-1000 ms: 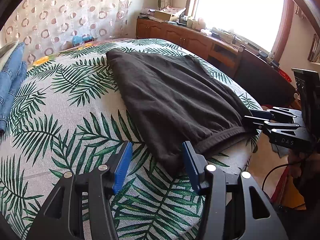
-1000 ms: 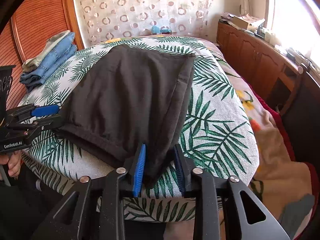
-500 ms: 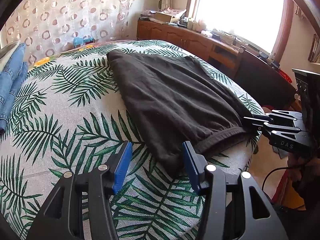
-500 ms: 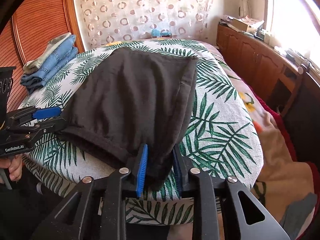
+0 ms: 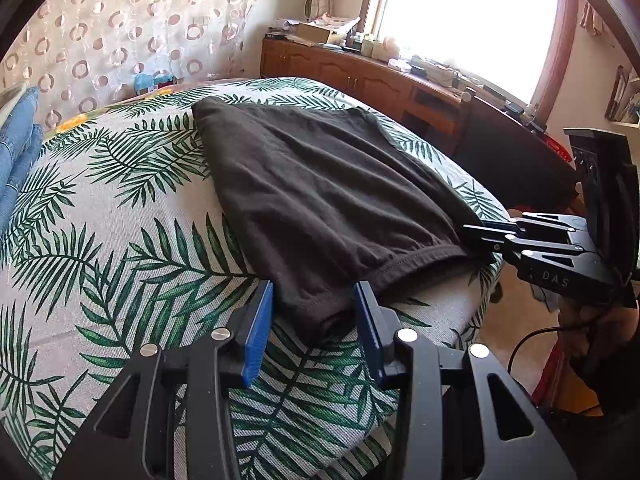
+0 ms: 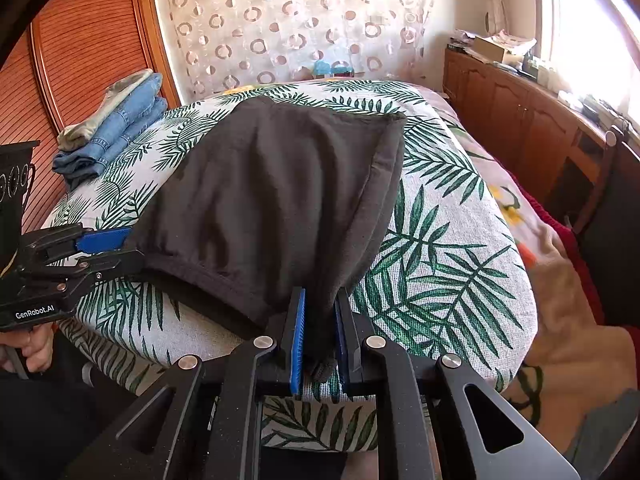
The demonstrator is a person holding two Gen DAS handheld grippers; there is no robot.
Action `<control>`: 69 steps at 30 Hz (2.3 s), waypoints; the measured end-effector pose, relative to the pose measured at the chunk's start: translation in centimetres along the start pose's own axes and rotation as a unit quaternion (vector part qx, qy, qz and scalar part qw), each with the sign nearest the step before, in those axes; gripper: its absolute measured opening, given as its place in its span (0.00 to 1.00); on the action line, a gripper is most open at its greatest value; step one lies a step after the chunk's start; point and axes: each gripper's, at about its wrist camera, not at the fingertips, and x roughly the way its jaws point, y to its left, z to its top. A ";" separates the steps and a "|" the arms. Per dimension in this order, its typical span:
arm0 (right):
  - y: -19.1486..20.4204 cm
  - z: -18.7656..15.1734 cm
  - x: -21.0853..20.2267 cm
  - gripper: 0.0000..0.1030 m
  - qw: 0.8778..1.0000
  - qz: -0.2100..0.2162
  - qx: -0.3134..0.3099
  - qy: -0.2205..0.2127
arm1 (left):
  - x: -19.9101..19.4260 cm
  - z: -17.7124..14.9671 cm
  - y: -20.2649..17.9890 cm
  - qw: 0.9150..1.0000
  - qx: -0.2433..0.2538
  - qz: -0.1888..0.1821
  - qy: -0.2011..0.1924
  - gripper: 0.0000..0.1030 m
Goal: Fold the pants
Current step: 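Close both grippers on the edge of the black shorts, then lift the shorts with both grippers and fold them over onto themselves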
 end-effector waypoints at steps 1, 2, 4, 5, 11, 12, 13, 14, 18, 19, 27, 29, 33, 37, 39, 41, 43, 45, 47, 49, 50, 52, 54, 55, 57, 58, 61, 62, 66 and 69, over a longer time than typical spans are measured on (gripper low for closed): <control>0.0 0.0 0.0 0.13 1.000 0.000 0.000 0.000 | 0.0 0.0 0.0 1.000 0.000 -0.006 0.001 0.32; 0.0 0.0 0.0 0.13 1.000 0.001 0.001 0.000 | 0.0 -0.1 -0.1 1.000 -0.002 -0.011 0.001 0.30; 0.0 0.0 0.1 0.13 1.000 0.001 0.002 -0.001 | 0.0 -0.1 -0.3 1.000 0.001 -0.013 -0.001 0.23; 0.1 0.0 0.1 0.13 1.000 0.001 -0.001 -0.001 | 0.0 -0.1 -0.4 1.000 0.002 -0.012 -0.002 0.21; -0.2 0.1 0.2 0.06 1.000 0.025 -0.002 -0.005 | -1.5 1.1 -0.2 0.999 0.003 -0.016 -0.029 0.11; -0.3 0.2 -0.1 0.06 0.999 0.030 0.000 -0.012 | -2.0 1.6 -0.3 0.999 0.005 -0.017 -0.035 0.11; -0.4 0.5 -0.4 0.06 0.999 0.036 0.002 -0.020 | -2.6 2.1 -0.4 0.999 0.006 -0.017 -0.044 0.11; -0.4 0.9 -0.8 0.05 0.999 0.042 0.002 -0.029 | -3.2 2.6 -0.5 0.998 0.007 -0.018 -0.053 0.11; -0.3 3.2 -3.4 0.05 0.996 0.043 -0.009 -0.071 | -6.2 5.4 -0.6 0.995 0.018 -0.015 -0.099 0.11; -0.2 3.8 -4.0 0.05 0.996 0.044 -0.011 -0.081 | -7.0 6.1 -0.5 0.994 0.020 -0.014 -0.109 0.11; 1.5 8.5 -8.6 0.05 0.985 0.051 -0.045 -0.156 | -12.2 10.3 0.1 0.984 0.034 0.007 -0.175 0.11; 2.2 9.1 -9.6 0.05 0.983 0.051 -0.056 -0.170 | -13.4 11.1 0.4 0.981 0.039 0.012 -0.191 0.11; 3.0 10.2 -11.4 0.05 0.977 0.056 -0.070 -0.194 | -15.3 12.0 0.8 0.977 0.039 0.016 -0.209 0.11; 3.5 10.4 -12.8 0.05 0.973 0.056 -0.084 -0.209 | -16.4 12.5 1.2 0.973 0.041 0.028 -0.223 0.11; 3.7 10.5 -13.2 0.05 0.970 0.056 -0.093 -0.216 | -16.6 12.5 1.5 0.972 0.040 0.033 -0.228 0.11; 3.9 10.6 -13.4 0.05 0.968 0.056 -0.101 -0.222 | -16.7 12.5 2.0 0.971 0.037 0.038 -0.232 0.11; 3.9 10.7 -12.8 0.05 0.967 0.057 -0.106 -0.224 | -16.4 12.4 2.7 0.972 0.032 0.042 -0.229 0.11; 4.0 10.9 -11.9 0.05 0.967 0.062 -0.108 -0.221 | -15.6 12.2 3.6 0.974 0.025 0.047 -0.222 0.11; 3.3 10.6 -10.5 0.05 0.969 0.069 -0.105 -0.212 | -14.7 11.7 4.5 0.975 0.022 0.054 -0.214 0.11; 2.5 10.8 -9.3 0.05 0.971 0.080 -0.102 -0.199 | -13.3 11.3 5.9 0.978 0.013 0.057 -0.202 0.11; 2.4 10.9 -8.7 0.05 0.972 0.083 -0.102 -0.193 | -12.6 11.1 6.3 0.979 0.007 0.057 -0.196 0.11; 2.1 11.8 -7.4 0.05 0.974 0.087 -0.102 -0.180 | -10.6 10.7 8.0 0.982 -0.008 0.055 -0.181 0.11; 2.0 12.3 -5.8 0.05 0.977 0.092 -0.101 -0.165 | -9.3 10.6 8.9 0.984 -0.020 0.054 -0.170 0.11; 1.9 12.5 -4.7 0.05 0.978 0.095 -0.099 -0.156 | -8.3 10.6 9.8 0.985 -0.027 0.053 -0.162 0.11; 1.7 13.5 -3.1 0.05 0.981 0.098 -0.097 -0.139 | -7.4 11.0 10.5 0.986 -0.033 0.053 -0.155 0.11; 1.5 14.0 -2.3 0.05 0.982 0.099 -0.097 -0.132 | -6.9 11.4 11.2 0.986 -0.036 0.054 -0.152 0.11; 1.4 16.4 -0.5 0.05 0.983 0.100 -0.101 -0.120 | -5.5 13.3 12.9 0.986 -0.043 0.062 -0.147 0.11; 1.3 17.3 0.0 0.05 0.982 0.101 -0.103 -0.118 | -5.5 13.9 13.2 0.986 -0.043 0.064 -0.146 0.11; 1.8 22.1 2.2 0.05 0.981 0.099 -0.112 -0.125 | -4.6 18.2 15.1 0.983 -0.040 0.091 -0.153 0.11; 1.4 25.7 4.2 0.05 0.980 0.098 -0.113 -0.134 | -5.2 21.6 16.1 0.979 -0.040 0.101 -0.172 0.11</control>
